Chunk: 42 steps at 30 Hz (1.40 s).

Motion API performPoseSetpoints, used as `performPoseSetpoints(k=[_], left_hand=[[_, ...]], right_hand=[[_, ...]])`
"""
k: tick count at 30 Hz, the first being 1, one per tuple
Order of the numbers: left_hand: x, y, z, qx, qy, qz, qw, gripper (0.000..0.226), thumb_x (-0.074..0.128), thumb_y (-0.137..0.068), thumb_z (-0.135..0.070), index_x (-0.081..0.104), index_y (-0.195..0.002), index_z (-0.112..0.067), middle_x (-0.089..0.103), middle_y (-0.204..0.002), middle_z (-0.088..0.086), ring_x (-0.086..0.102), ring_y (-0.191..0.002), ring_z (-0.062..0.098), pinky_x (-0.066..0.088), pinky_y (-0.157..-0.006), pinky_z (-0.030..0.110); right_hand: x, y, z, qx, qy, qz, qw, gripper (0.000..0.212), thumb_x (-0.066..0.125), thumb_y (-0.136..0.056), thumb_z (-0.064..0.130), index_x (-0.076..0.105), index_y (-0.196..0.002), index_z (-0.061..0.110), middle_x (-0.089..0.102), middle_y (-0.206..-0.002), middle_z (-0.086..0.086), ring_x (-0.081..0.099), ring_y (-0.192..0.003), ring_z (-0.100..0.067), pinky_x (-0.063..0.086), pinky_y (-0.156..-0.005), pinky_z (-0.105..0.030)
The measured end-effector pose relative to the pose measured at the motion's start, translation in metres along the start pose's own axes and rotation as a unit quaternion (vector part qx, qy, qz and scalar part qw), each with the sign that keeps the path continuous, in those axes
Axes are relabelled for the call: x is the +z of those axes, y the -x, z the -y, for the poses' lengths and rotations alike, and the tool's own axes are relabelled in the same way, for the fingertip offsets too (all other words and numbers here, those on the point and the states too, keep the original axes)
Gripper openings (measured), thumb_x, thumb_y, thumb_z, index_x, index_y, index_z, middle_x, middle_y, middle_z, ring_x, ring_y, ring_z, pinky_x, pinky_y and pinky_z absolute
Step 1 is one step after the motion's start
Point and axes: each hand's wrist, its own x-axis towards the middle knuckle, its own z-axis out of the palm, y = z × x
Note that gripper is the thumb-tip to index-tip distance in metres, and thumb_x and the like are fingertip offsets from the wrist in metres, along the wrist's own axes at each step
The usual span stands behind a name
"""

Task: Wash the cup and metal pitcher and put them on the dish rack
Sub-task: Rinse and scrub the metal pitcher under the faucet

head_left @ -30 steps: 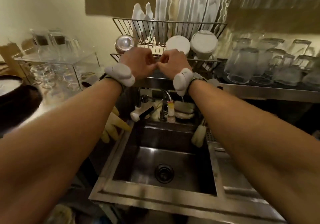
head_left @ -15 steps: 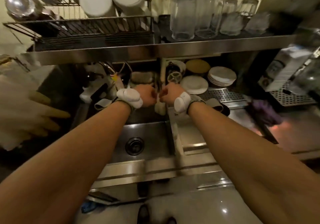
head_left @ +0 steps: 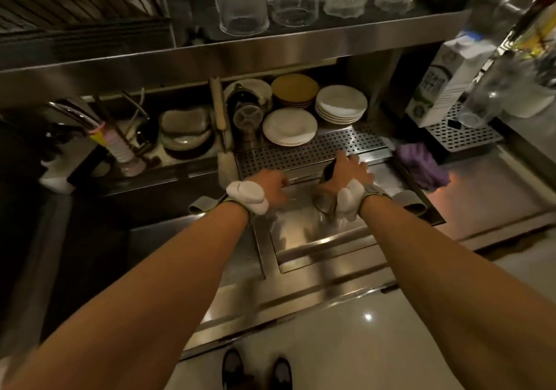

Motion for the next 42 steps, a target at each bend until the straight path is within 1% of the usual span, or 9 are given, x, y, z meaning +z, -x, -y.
performPoseSetpoints(k=[6,15,18,22,29,31,34,38,42], left_hand=[[0.005,-0.004,0.027,-0.014,0.028,-0.003,0.999,0.043,0.060,-0.087,-0.030,0.057,-0.128,-0.015,0.063,-0.127,0.011,0.061,-0.113,0.028,0.051,-0.096,0.035],[-0.023,0.049,0.068,-0.023,0.149,-0.091,0.984,0.099,0.085,-0.064,-0.032,0.030,-0.145,-0.020,0.052,-0.139,0.003,0.053,-0.123,0.021,0.043,-0.091,0.024],[-0.023,0.081,0.103,-0.056,0.198,-0.112,0.972,0.117,0.090,-0.054,-0.027,0.021,-0.148,-0.019,0.050,-0.141,0.005,0.051,-0.127,0.025,0.046,-0.103,0.037],[-0.005,0.107,0.150,-0.110,0.198,-0.150,0.963,0.128,0.089,-0.051,-0.030,0.006,-0.148,-0.034,0.054,-0.135,-0.001,0.055,-0.122,0.020,0.046,-0.097,0.028],[0.011,0.137,0.207,-0.118,0.230,-0.198,0.946,0.103,0.091,-0.050,-0.025,0.035,-0.137,-0.023,0.055,-0.132,0.000,0.054,-0.120,0.018,0.048,-0.099,0.034],[0.013,0.141,0.217,-0.130,0.243,-0.214,0.937,0.102,0.091,-0.051,-0.025,0.034,-0.136,-0.022,0.055,-0.131,0.001,0.055,-0.120,0.017,0.049,-0.100,0.034],[0.016,0.143,0.225,-0.133,0.248,-0.232,0.931,0.099,0.090,-0.054,-0.031,0.034,-0.134,-0.021,0.053,-0.132,0.001,0.055,-0.121,0.017,0.049,-0.099,0.032],[0.016,0.141,0.240,-0.149,0.250,-0.246,0.925,0.098,0.089,-0.058,-0.033,0.032,-0.136,-0.019,0.048,-0.136,0.003,0.054,-0.121,0.021,0.047,-0.094,0.029],[0.010,0.138,0.249,-0.149,0.256,-0.261,0.919,0.100,0.088,-0.057,-0.036,0.031,-0.138,-0.021,0.047,-0.138,0.001,0.054,-0.121,0.020,0.047,-0.094,0.029]], right_hand=[[0.005,-0.014,0.011,-0.012,-0.036,-0.002,0.999,0.086,0.077,-0.073,0.026,0.025,-0.140,0.010,0.034,-0.141,-0.022,0.035,-0.130,-0.044,0.041,-0.101,-0.052],[-0.009,0.026,0.116,-0.293,-0.059,0.018,0.954,0.091,0.081,-0.067,0.023,0.029,-0.139,0.004,0.051,-0.130,-0.022,0.053,-0.116,-0.039,0.048,-0.095,-0.043],[0.011,0.054,0.165,-0.363,-0.068,0.061,0.927,0.105,0.081,-0.067,0.021,0.017,-0.148,0.008,0.047,-0.138,-0.020,0.050,-0.124,-0.035,0.046,-0.100,-0.038],[0.046,0.073,0.211,-0.413,-0.031,0.108,0.904,0.120,0.085,-0.060,0.018,0.007,-0.151,0.011,0.045,-0.140,-0.018,0.048,-0.127,-0.033,0.044,-0.103,-0.043],[0.090,0.083,0.247,-0.363,-0.073,0.169,0.914,0.130,0.088,-0.057,0.025,0.000,-0.152,0.015,0.033,-0.149,-0.015,0.038,-0.136,-0.030,0.039,-0.109,-0.041],[0.096,0.084,0.252,-0.321,-0.095,0.175,0.926,0.109,0.088,-0.056,0.033,0.028,-0.144,0.012,0.054,-0.132,-0.011,0.054,-0.122,-0.026,0.051,-0.095,-0.035],[0.103,0.080,0.249,-0.316,-0.075,0.192,0.926,0.041,0.083,-0.060,0.049,0.063,-0.084,0.022,0.066,-0.077,0.004,0.067,-0.076,-0.015,0.049,-0.058,-0.020],[0.116,0.074,0.258,-0.279,-0.146,0.231,0.921,0.038,0.077,-0.071,0.048,0.058,-0.052,0.020,0.058,-0.055,0.005,0.053,-0.052,-0.006,0.041,-0.054,-0.020],[0.118,0.072,0.271,-0.232,-0.241,0.282,0.899,0.039,0.064,-0.087,0.038,0.060,-0.056,0.015,0.059,-0.059,0.000,0.053,-0.056,-0.010,0.041,-0.059,-0.022]])
